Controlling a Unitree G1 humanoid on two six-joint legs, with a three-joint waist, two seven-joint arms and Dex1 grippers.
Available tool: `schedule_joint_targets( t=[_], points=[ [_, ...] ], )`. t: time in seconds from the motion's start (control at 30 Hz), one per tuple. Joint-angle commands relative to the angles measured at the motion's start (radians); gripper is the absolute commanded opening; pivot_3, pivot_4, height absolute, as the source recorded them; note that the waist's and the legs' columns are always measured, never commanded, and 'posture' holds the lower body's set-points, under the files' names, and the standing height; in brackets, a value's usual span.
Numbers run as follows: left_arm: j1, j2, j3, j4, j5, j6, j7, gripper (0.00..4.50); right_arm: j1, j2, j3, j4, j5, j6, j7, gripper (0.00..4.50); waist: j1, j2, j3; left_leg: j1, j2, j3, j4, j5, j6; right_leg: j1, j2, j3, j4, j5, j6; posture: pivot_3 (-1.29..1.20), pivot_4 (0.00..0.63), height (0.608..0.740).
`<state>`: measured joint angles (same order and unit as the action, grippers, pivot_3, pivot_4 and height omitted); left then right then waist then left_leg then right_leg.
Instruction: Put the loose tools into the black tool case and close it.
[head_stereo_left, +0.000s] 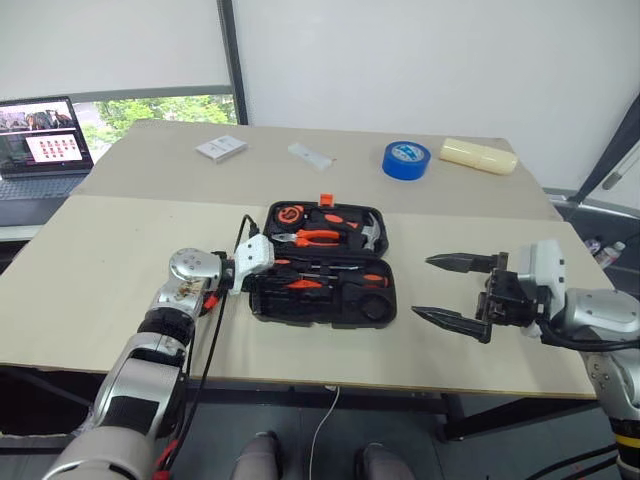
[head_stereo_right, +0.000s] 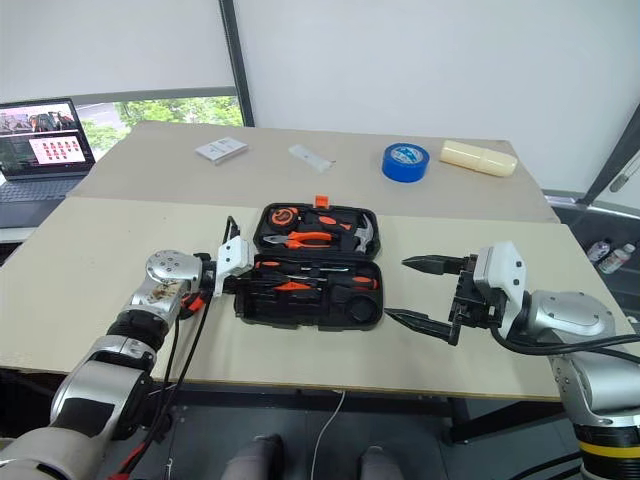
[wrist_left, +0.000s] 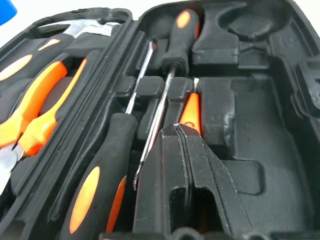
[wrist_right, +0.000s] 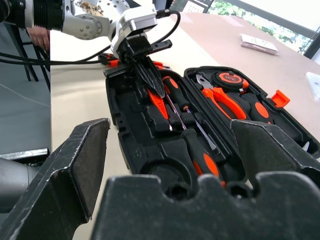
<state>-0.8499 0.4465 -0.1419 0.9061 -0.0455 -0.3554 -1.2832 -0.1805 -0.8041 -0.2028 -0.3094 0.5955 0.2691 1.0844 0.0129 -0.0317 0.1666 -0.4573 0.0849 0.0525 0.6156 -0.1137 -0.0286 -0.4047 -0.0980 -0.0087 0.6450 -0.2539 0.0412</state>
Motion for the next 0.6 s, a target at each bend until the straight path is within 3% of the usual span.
schedule_joint_targets(
  t=[0.03,0.17,0.4,0.43,0.47,0.6],
  points=[
    [0.036,-0.004,-0.041,0.020,0.074,0.018,0.072,0.04,0.001,0.004,-0.032,-0.024,0.021,-0.002,-0.009,4.50,0.001,0.003,-0.002,0.001,0.000,0.000,0.000,0.000,0.000,0.001,0.000,0.000,0.000,0.000,0.000,0.00,0.150,0.740],
    [0.054,-0.002,-0.051,0.005,0.088,0.039,0.106,0.04,0.000,0.011,-0.025,-0.023,0.020,-0.002,-0.013,4.50,0.002,0.009,-0.005,0.004,0.000,0.000,0.000,0.000,0.000,0.004,0.000,0.000,0.000,-0.002,0.003,0.00,0.150,0.740],
    [0.171,0.041,0.137,-0.192,-0.164,0.087,0.018,0.04,0.001,0.021,-0.020,-0.008,0.015,-0.012,-0.004,4.50,-0.010,0.010,-0.006,0.012,0.000,0.000,-0.002,-0.004,-0.006,0.011,0.000,0.001,-0.002,-0.006,-0.004,0.00,0.150,0.740],
    [0.190,0.051,0.183,-0.239,-0.222,0.120,0.019,0.54,0.004,0.023,-0.021,-0.006,0.014,-0.015,-0.002,4.50,-0.012,0.009,-0.005,0.012,0.000,0.000,-0.003,0.000,-0.001,0.010,0.000,0.001,-0.001,-0.005,-0.002,0.00,0.150,0.740],
    [0.204,0.056,0.212,-0.274,-0.259,0.146,0.022,0.71,0.006,0.024,-0.021,-0.006,0.014,-0.017,0.000,4.50,-0.014,0.009,-0.005,0.012,0.000,0.000,-0.004,0.000,0.000,0.010,0.000,0.001,-0.001,-0.003,0.001,0.00,0.150,0.740],
    [0.354,0.131,0.353,-0.536,-0.395,0.326,0.108,2.21,0.017,0.052,-0.022,0.006,-0.001,-0.063,0.004,4.50,-0.020,0.007,-0.004,0.010,0.001,0.000,-0.007,0.000,0.000,0.005,0.002,0.002,0.001,-0.004,-0.002,0.00,0.150,0.740]
  ],
)
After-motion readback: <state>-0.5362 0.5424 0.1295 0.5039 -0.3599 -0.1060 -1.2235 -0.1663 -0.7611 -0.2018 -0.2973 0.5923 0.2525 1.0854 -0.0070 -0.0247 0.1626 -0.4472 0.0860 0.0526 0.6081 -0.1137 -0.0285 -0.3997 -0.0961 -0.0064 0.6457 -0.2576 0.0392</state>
